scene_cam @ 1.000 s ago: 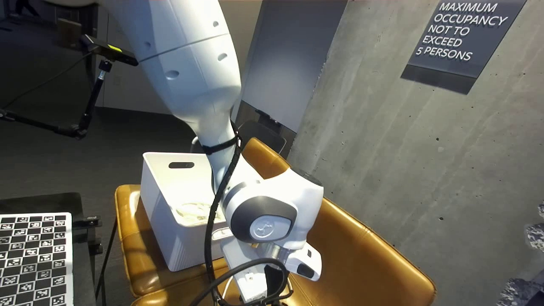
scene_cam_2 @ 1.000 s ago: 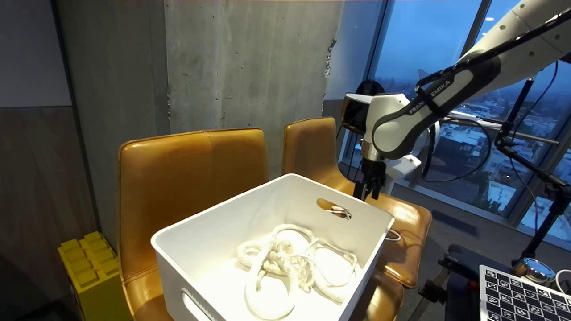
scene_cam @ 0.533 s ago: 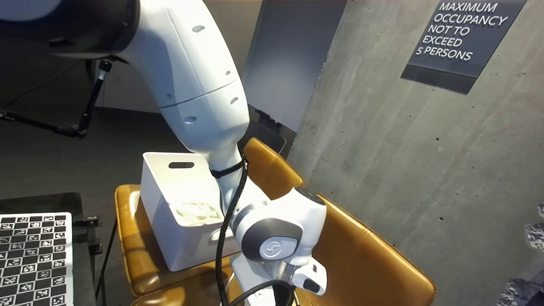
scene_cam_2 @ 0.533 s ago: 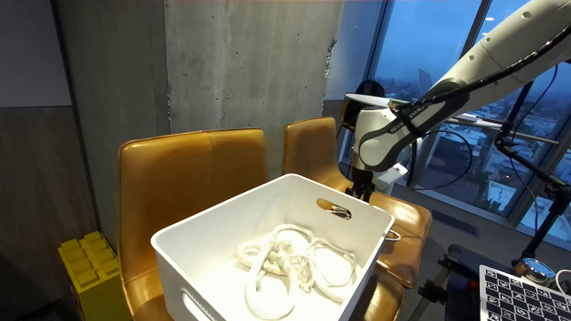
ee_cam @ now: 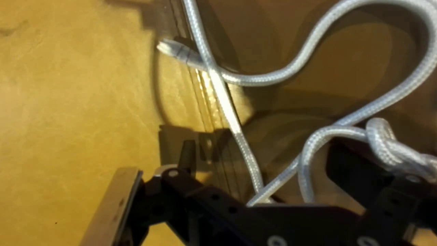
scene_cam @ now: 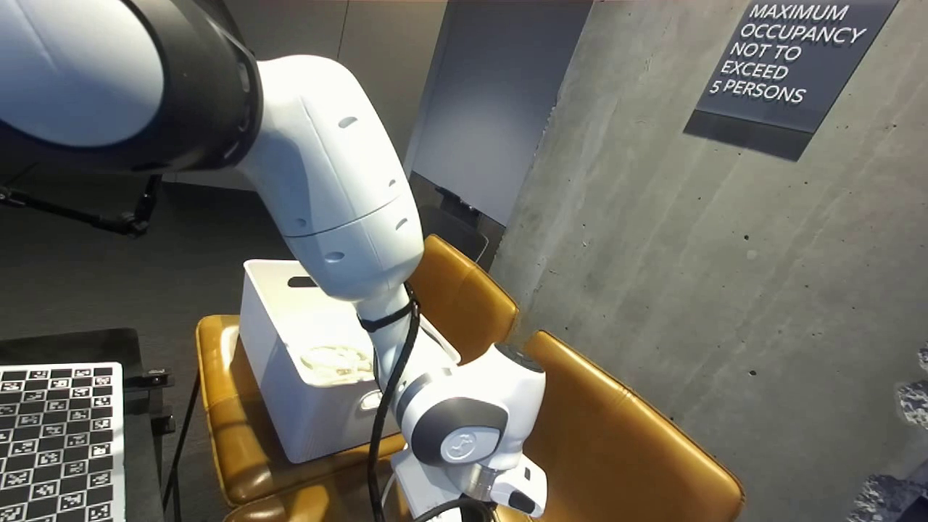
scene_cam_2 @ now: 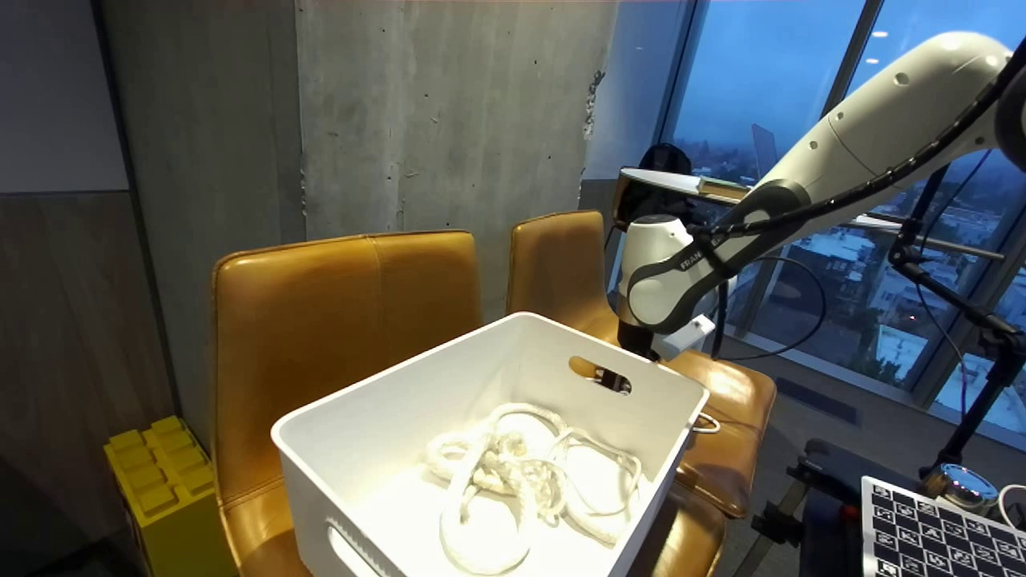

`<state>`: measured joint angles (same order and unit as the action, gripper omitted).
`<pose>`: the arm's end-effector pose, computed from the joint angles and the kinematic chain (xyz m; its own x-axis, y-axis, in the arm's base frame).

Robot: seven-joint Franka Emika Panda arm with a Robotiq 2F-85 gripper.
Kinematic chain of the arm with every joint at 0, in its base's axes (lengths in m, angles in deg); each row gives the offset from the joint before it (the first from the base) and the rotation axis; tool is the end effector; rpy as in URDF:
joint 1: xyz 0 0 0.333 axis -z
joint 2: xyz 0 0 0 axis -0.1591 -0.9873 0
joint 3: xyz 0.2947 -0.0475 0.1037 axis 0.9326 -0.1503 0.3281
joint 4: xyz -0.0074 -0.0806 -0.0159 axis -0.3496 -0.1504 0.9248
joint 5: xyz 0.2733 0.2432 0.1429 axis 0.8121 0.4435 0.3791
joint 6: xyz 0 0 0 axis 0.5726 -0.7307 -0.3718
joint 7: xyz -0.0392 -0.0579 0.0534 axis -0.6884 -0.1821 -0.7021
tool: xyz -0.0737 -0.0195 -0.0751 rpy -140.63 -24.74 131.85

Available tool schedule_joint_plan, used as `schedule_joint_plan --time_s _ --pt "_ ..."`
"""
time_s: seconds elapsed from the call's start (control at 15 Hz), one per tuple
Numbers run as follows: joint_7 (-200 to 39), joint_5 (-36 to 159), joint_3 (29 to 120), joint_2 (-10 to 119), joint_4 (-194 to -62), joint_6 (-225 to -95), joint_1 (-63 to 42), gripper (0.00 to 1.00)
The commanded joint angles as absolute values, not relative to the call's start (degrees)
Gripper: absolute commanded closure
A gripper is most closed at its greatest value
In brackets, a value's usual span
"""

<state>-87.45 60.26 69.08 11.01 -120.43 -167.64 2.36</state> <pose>0.6505 -0.2287 0.0500 0.9794 -0.1959 -0.0486 -0.1847 -0.9670 0.1757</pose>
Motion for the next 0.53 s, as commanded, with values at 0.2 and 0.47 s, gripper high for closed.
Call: schedule_joint_plan --time_s 0.2,0.47 --pt "-85.35 59.27 67.11 8.51 -118.04 -166.22 1.34 0.57" --pt "-84.99 58.61 65.76 8.98 -119.01 -166.52 1.03 0.87"
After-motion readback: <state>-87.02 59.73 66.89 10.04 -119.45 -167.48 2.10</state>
